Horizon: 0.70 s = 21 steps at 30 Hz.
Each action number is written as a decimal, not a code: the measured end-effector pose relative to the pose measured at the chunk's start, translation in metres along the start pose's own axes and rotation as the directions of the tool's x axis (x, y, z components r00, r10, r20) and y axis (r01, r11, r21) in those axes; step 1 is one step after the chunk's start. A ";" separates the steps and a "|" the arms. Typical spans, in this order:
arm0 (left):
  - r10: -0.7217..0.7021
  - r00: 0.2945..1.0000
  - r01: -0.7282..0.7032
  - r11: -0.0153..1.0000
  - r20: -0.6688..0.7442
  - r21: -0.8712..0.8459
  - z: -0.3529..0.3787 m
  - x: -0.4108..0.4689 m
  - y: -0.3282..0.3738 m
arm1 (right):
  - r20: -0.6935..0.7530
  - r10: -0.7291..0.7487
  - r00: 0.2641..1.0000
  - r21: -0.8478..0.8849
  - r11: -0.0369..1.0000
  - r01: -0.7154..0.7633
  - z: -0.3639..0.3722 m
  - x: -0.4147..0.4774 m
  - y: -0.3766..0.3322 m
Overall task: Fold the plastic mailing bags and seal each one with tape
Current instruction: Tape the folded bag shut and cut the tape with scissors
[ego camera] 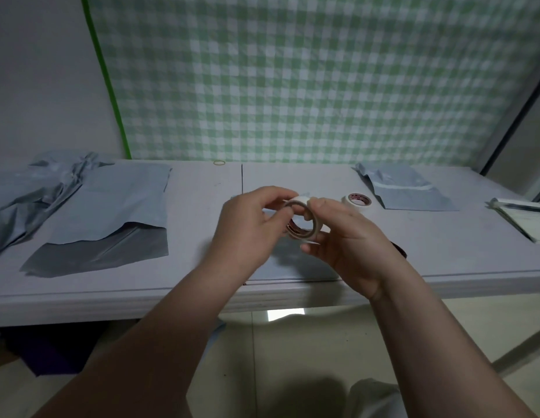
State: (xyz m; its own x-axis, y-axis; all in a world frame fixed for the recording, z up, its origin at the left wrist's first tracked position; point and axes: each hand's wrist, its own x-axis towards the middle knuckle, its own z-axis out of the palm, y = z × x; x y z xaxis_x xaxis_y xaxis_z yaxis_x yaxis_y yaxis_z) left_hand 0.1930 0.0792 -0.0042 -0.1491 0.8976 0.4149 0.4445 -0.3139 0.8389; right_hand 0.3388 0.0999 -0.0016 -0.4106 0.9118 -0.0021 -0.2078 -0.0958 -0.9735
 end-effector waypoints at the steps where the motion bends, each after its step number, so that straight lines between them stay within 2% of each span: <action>1: -0.041 0.999 0.040 0.997 -0.015 -0.059 0.000 -0.002 0.000 | 0.005 0.004 1.000 0.016 1.000 -0.004 0.001 -0.002 0.000; 4: -0.219 0.976 0.211 0.938 0.004 -0.273 -0.001 -0.008 0.002 | 0.034 0.012 0.999 0.049 0.999 -0.013 0.003 -0.007 0.003; 8: -0.431 0.892 0.436 0.744 0.134 -0.507 0.000 -0.016 0.007 | 0.032 -0.029 0.999 0.060 0.998 0.027 0.003 -0.012 0.010; 11: -0.506 0.830 0.523 0.555 0.237 -0.646 0.002 -0.023 0.012 | 0.027 -0.061 0.998 0.005 0.998 0.061 0.003 -0.015 0.014; 13: -0.517 0.804 0.554 0.473 0.294 -0.685 0.001 -0.026 0.013 | 0.030 -0.072 0.997 -0.022 0.997 0.073 0.003 -0.018 0.016; 14: -0.516 0.797 0.570 0.473 0.314 -0.672 0.001 -0.026 0.013 | 0.026 -0.080 0.996 -0.028 0.996 0.081 0.004 -0.019 0.016; 15: -0.513 0.799 0.579 0.520 0.312 -0.628 0.000 -0.027 0.013 | 0.012 -0.088 0.996 -0.041 0.995 0.089 0.005 -0.020 0.017; 16: -0.499 0.822 0.562 0.631 0.275 -0.535 -0.002 -0.027 0.011 | -0.010 -0.089 0.996 -0.052 0.995 0.089 0.006 -0.021 0.018; 18: -0.384 0.916 0.400 0.888 0.115 -0.227 -0.005 -0.027 0.008 | -0.054 -0.078 0.995 -0.077 0.994 0.074 0.008 -0.022 0.018; 19: -0.286 0.957 0.289 0.952 0.047 -0.096 -0.007 -0.026 0.008 | -0.065 -0.071 0.995 -0.095 0.993 0.064 0.009 -0.023 0.019; 21: -0.168 0.986 0.168 0.986 0.010 -0.021 -0.010 -0.025 0.009 | -0.082 -0.053 0.995 -0.112 0.993 0.044 0.010 -0.023 0.017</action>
State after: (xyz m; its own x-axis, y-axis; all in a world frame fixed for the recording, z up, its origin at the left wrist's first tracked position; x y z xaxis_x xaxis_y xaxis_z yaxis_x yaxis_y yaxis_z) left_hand 0.1922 0.0505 -0.0038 -0.2129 0.9405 0.2648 0.3942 -0.1653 0.9040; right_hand 0.3358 0.0730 -0.0163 -0.3248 0.9453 0.0311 -0.1251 -0.0104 -0.9921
